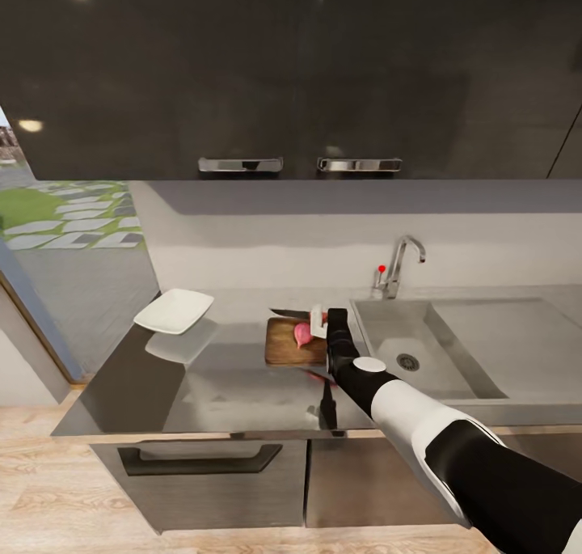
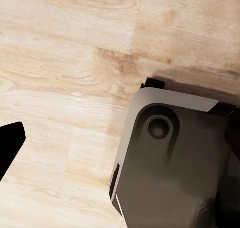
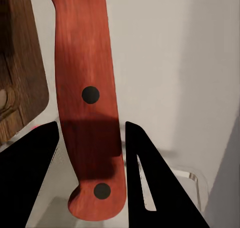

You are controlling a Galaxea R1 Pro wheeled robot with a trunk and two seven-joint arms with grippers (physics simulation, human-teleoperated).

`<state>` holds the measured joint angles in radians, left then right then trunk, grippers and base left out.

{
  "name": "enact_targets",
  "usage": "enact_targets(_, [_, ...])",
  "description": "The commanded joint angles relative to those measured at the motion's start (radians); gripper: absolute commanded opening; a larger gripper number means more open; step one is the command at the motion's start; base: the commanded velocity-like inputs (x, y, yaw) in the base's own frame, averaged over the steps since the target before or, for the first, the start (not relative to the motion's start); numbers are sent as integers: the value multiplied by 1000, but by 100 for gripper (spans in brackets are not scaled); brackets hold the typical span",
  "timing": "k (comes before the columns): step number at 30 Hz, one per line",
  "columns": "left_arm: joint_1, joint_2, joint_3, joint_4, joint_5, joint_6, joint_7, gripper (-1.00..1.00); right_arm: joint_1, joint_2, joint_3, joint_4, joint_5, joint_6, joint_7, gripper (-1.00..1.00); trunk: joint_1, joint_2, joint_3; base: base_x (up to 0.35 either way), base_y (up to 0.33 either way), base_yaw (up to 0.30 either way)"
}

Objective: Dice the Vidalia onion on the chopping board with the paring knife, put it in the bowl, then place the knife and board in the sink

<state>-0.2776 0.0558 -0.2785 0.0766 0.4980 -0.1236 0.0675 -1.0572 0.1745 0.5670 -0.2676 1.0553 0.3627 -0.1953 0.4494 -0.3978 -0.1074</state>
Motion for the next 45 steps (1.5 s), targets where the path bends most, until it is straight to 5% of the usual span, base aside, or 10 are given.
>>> enact_targets(1, [-2,-1,-8,3,6,-5,0,100,-1,0,6,1,6,8,7,-100,1,-2,-2,13,0,0])
enact_targets(17, [-2,-1,-8,3,6,-5,0,100,-1,0,7,26,15,10,67,-100,1,-2,-2,1,0,0])
enact_targets(18, [-2,-1,-8,3,6,-5,0,100,-1,0,7,33,82,11,76,-100,1,-2,-2,0,0,0])
enact_targets(19, [-2,-1,-8,3,6,-5,0,100,-1,0,7,33,87,12,76,-100,1,-2,-2,0,0,0])
enact_targets(38, [-2,0,-8,4,7,-5,0,100,-1,0,6,30,90,11,75,-100,1,-2,-2,0,0,0])
enact_targets(45, [-2,0,-8,4,6,-5,0,100,-1,0,1,-48,92,8,74,-100,1,-2,-2,0,0,0])
